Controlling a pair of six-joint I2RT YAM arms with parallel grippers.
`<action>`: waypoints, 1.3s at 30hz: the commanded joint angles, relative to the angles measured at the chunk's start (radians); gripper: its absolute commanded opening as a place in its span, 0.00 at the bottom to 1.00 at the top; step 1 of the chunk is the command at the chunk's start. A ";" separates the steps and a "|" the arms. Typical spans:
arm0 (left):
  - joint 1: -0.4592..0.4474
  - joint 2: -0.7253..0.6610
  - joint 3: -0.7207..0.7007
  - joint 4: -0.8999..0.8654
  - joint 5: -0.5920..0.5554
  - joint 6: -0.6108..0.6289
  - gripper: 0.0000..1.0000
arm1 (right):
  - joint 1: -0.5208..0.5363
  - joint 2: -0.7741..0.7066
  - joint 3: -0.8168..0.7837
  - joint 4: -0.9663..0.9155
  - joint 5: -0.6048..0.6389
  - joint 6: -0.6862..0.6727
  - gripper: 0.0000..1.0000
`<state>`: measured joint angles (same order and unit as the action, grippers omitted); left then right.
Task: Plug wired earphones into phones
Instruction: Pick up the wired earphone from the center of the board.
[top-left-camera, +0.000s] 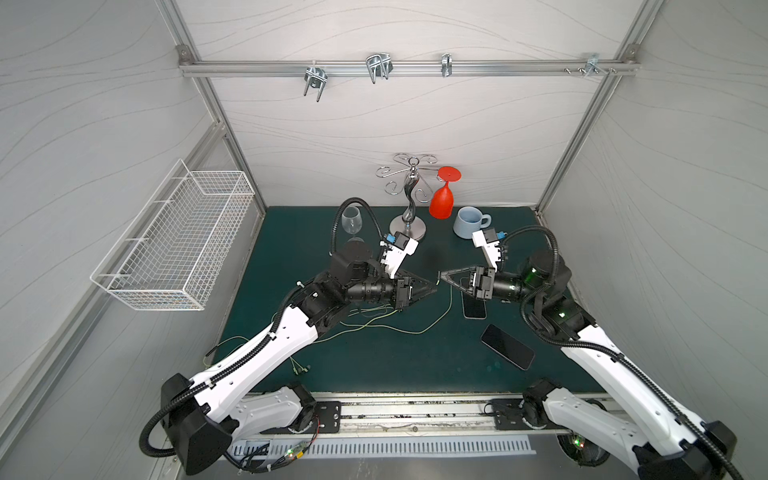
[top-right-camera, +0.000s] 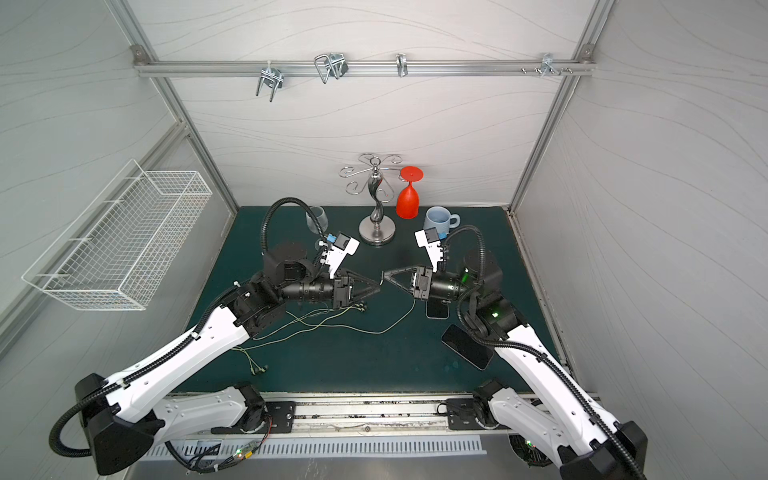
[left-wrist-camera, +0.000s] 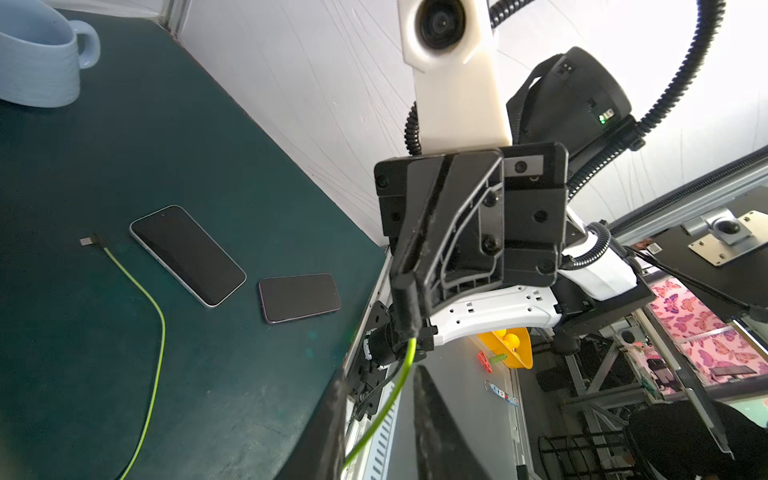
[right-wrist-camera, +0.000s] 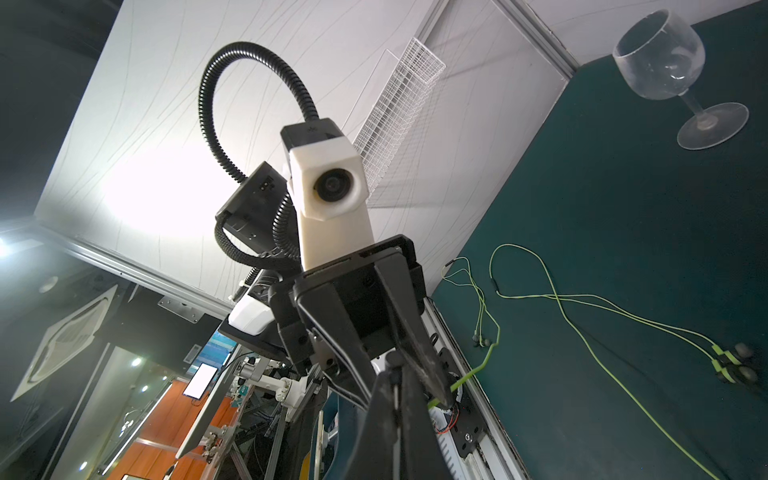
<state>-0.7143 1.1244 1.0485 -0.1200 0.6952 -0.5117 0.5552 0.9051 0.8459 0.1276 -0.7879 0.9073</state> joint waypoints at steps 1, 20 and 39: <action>0.005 0.001 0.058 0.065 0.038 -0.014 0.25 | 0.019 0.003 0.021 0.052 -0.017 -0.014 0.00; 0.004 0.019 0.067 0.042 -0.033 -0.003 0.00 | 0.026 0.022 0.071 -0.132 0.003 -0.178 0.37; 0.009 0.149 -0.098 -0.123 -0.286 0.070 0.00 | -0.180 0.284 0.089 -1.131 0.550 -1.600 0.99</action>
<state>-0.7094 1.2621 0.9531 -0.2691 0.4316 -0.4587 0.4454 1.1370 0.9623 -0.8093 -0.2489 -0.5034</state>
